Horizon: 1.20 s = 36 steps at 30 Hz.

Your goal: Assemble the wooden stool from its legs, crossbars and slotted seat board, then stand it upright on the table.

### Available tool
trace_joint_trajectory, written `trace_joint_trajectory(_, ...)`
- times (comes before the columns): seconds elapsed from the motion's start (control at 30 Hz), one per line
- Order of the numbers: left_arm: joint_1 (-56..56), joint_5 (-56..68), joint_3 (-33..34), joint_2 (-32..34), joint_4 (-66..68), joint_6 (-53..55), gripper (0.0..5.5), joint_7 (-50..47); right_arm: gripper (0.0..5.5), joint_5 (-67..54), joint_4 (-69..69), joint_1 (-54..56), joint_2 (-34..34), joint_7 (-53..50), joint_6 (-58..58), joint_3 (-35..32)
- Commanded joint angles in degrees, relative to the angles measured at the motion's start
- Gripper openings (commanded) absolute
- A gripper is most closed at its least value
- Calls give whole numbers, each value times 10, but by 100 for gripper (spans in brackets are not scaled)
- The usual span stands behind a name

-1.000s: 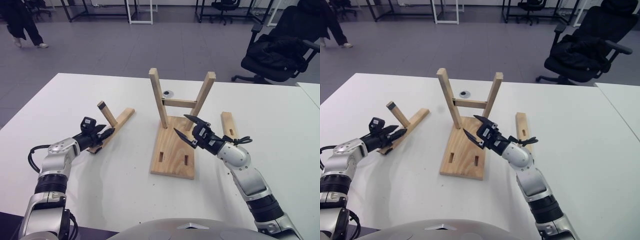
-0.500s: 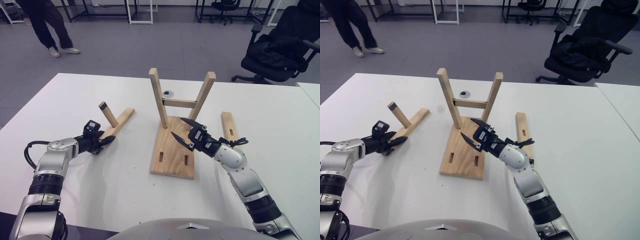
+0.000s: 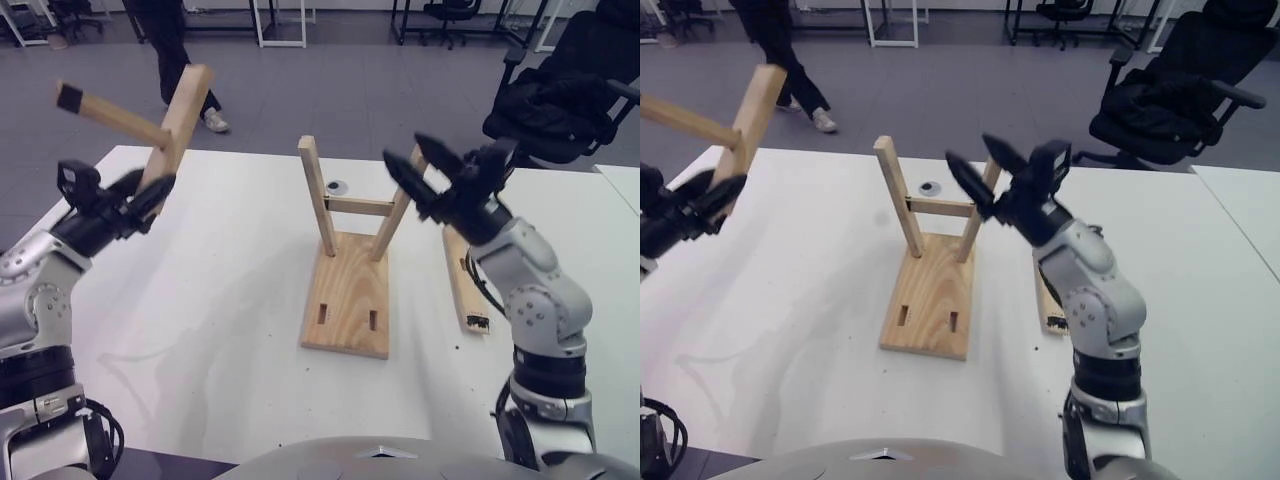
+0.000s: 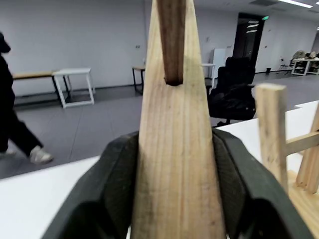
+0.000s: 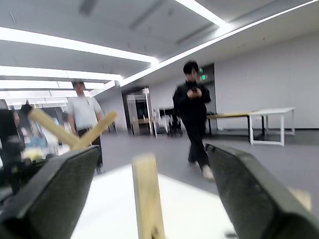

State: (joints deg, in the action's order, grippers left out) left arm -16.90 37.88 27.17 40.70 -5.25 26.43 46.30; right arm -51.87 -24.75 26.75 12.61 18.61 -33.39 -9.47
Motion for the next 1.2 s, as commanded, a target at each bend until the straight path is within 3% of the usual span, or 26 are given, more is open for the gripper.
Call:
trace_joint_trajectory(0.03,-74,39,-46,8,-108,41,203,-26,410,-136,21,126,-71,-148,-81,12)
trace_joint_trajectory(0.2,-91,28,-129,-8,-170,51,203,-30,410,-275,51,159,-150,-295,-87,13)
trace_joint_trajectory(0.43,-55,5,-171,4,-195,42,203,-14,410,-336,50,145,-151,-387,-60,1)
trace_joint_trajectory(0.67,-39,-17,-200,-6,-213,39,203,-22,286,-344,53,119,-150,-459,-52,14)
trace_joint_trajectory(1.0,-32,-41,-225,-13,-221,36,203,-31,107,-335,22,65,-131,-484,-40,20)
trace_joint_trajectory(1.2,-21,-42,-243,-16,-228,50,203,-22,105,-322,16,45,-126,-484,-13,9)
